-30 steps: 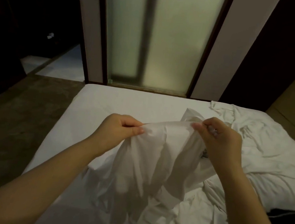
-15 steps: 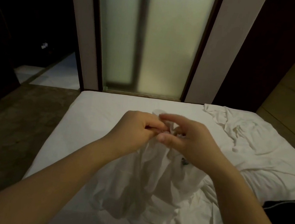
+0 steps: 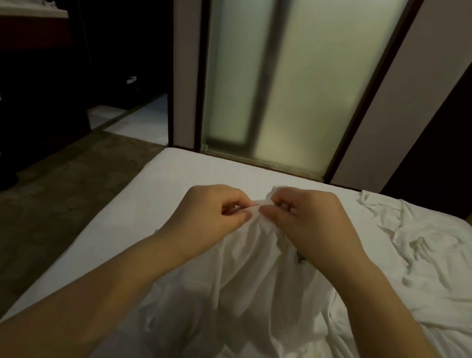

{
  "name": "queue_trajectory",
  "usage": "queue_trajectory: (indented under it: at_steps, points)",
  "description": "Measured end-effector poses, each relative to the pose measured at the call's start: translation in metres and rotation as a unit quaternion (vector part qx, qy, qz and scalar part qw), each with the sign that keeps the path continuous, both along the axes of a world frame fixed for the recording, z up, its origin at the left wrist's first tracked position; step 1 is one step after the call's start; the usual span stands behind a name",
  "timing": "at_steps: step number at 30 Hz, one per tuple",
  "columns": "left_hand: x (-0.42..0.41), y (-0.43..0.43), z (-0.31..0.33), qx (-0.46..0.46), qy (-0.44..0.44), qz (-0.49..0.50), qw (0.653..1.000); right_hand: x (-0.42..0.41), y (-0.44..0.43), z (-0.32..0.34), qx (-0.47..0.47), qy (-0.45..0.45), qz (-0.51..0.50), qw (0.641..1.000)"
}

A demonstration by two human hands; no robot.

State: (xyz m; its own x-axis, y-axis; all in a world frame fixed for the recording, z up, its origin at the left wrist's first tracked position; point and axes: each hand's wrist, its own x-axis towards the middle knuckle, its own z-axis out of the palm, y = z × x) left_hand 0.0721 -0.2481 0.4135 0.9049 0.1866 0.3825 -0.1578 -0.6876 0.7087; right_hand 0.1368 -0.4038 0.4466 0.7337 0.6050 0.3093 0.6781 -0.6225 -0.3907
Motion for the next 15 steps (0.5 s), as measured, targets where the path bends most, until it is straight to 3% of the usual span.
queue_trajectory:
  at_steps: [7, 15]
  points:
    - [0.006, -0.009, -0.039, 0.053, 0.066, 0.083, 0.993, 0.02, -0.014, -0.001, 0.091, -0.026, 0.005, 0.996]
    - [0.034, 0.0, -0.067, 0.104, 0.136, 0.138, 0.976, 0.039, -0.033, 0.003, 0.118, -0.026, -0.018, 0.993]
